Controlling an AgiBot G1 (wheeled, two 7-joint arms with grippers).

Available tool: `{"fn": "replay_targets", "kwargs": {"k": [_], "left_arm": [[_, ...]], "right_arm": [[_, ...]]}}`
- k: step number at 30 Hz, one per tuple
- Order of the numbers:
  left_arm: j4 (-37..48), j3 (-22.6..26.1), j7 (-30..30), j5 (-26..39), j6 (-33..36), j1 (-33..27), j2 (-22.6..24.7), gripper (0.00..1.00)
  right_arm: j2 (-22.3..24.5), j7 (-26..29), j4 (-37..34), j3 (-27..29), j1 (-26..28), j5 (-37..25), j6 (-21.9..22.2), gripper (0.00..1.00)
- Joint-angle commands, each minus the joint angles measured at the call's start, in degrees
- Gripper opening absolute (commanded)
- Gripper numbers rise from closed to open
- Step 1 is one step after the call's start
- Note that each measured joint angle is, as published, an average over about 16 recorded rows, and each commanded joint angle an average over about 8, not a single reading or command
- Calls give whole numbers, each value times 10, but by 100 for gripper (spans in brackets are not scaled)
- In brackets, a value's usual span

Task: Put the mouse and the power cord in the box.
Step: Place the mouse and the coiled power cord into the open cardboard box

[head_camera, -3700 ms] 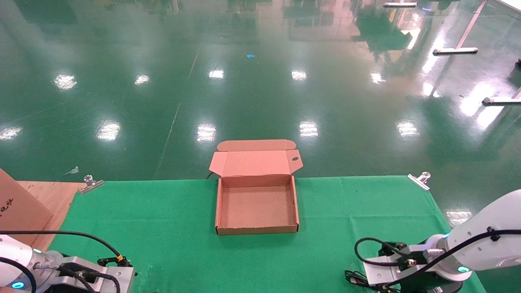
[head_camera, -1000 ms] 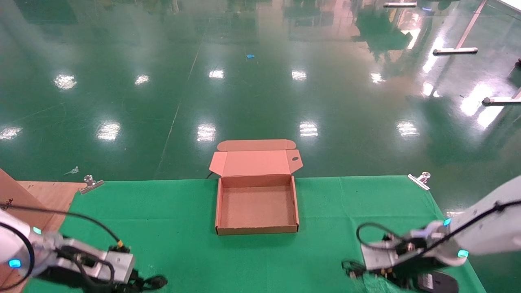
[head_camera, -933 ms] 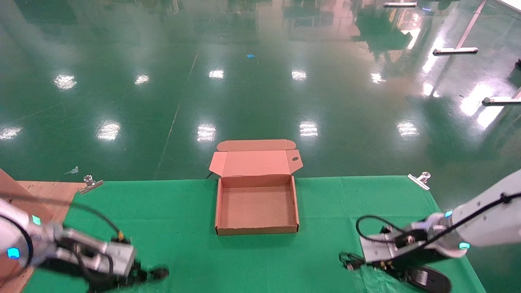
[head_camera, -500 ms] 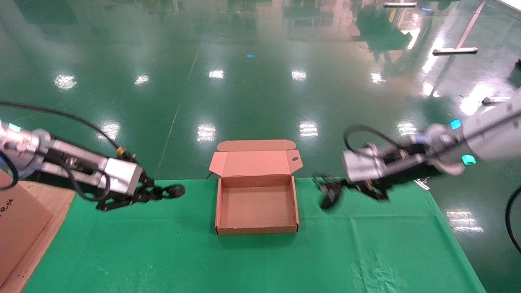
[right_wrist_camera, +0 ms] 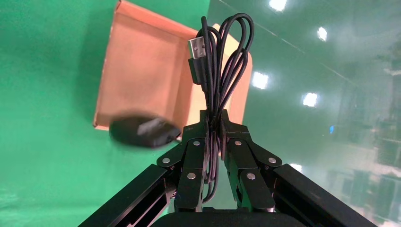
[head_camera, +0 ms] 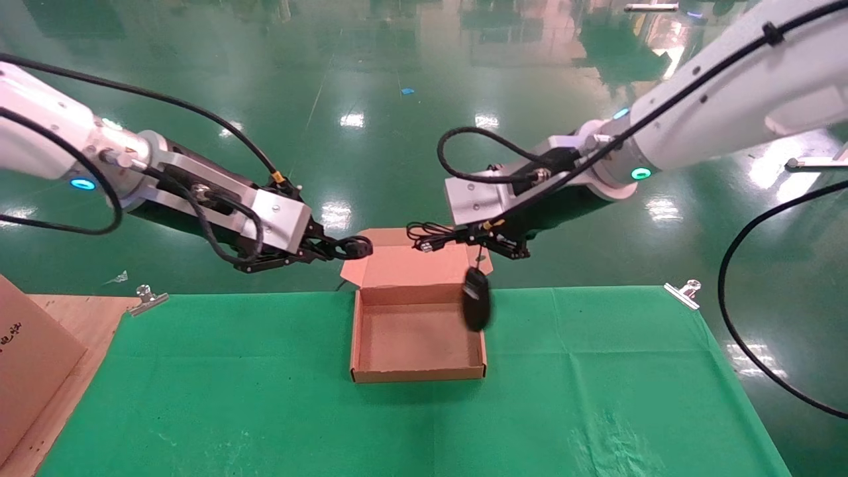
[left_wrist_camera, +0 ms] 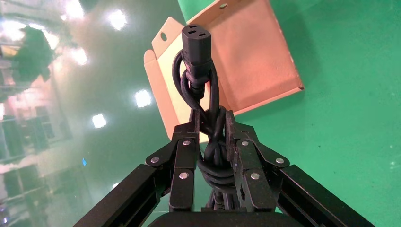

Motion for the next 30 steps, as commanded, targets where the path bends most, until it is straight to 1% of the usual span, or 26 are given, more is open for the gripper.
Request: {"fn": "replay_targets", "kwargs": {"k": [1,6,9,11,13,17,19,21,25,30], "left_arm": [[10,2,6,1,0,-6,11,0],[26,3,45,-5,-15,12,34,0],[33,-3,80,-13,-62,45,53,0],[38,-9,98,-16,-115,72,70,0],[44,-16,106,-17,-188,101,88,0],[43,-19,86,-10,-335,161,119,0],[29,-8,70,-6,-389,190,128,0],[9,10,57,-3,-424,214,132,0],[-24,59,35,2,-461,244,133,0],[-37,119,3,10,-508,263,134,0]], "right_arm": [[-11,-12,-18,1,10,4,0,0],[-9,-34,-49,10,25,22,-10,0],[-5,-46,-64,15,34,30,-17,0],[-1,-54,-71,17,39,34,-22,0],[3,-61,-77,18,42,36,-27,0],[14,-73,-84,20,43,40,-37,0],[21,-78,-85,20,42,42,-41,0],[28,-81,-85,21,40,43,-45,0],[39,-85,-83,20,31,43,-50,0],[47,-87,-82,19,16,42,-51,0]]}}
